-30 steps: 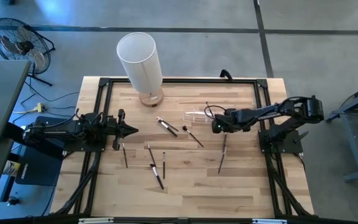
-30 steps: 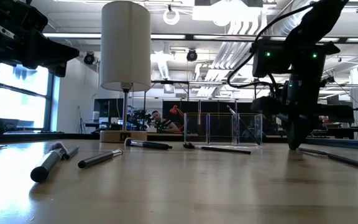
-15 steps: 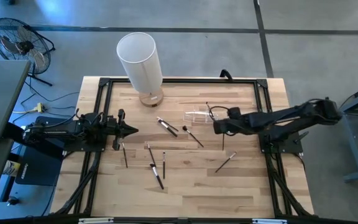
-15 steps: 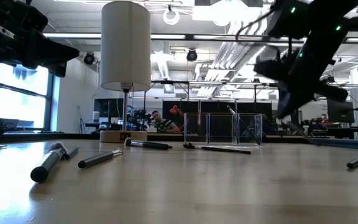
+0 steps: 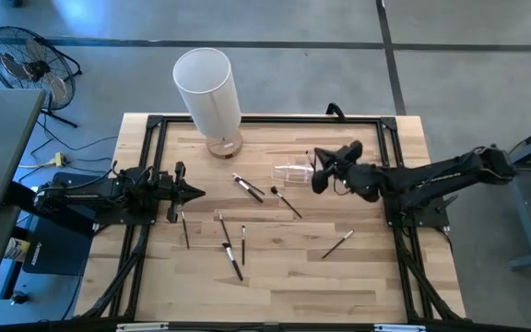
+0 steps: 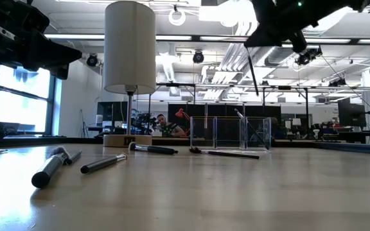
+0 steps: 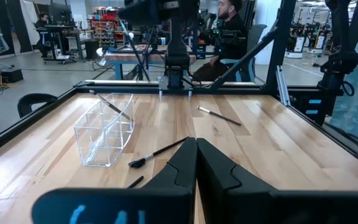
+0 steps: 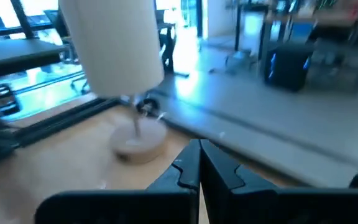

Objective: Put items in baskets/containers
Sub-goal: Put the black eyeshadow brush into the transparent organizer

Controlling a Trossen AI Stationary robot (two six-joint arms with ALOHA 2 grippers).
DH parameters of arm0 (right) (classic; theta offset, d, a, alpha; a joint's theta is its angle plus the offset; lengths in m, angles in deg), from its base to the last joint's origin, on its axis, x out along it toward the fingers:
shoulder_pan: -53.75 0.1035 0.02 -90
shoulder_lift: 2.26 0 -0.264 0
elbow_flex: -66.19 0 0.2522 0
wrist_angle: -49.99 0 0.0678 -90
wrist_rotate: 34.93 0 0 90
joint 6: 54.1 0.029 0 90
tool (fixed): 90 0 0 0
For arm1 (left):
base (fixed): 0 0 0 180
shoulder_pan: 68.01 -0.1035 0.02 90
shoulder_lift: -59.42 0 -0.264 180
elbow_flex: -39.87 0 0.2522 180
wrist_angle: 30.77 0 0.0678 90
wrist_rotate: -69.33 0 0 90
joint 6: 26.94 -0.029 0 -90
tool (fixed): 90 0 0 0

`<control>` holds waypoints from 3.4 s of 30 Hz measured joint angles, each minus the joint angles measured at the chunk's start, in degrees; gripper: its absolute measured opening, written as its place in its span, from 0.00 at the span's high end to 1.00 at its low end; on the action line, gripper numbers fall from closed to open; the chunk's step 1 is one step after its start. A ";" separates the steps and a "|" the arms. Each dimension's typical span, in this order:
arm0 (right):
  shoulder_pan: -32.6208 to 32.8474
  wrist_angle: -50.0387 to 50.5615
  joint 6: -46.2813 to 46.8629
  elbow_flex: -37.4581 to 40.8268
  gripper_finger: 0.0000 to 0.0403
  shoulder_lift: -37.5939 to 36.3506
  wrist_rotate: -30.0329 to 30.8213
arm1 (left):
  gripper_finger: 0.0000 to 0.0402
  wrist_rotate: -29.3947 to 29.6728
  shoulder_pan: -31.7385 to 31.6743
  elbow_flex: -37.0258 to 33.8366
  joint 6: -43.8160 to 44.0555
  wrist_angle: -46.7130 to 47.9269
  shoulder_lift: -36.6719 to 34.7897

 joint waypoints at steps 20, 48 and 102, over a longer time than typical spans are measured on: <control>-15.10 -2.84 -5.16 -0.07 1.00 13.78 -15.33 | 1.00 0.00 -0.01 0.00 0.00 0.00 -0.01; -5.72 4.25 0.89 -0.09 0.80 -4.26 -21.32 | 1.00 0.00 -0.02 0.00 0.00 -0.04 -0.02; 18.34 51.04 24.98 -0.09 1.00 1.88 -24.51 | 0.95 1.73 9.93 37.51 84.34 57.02 62.26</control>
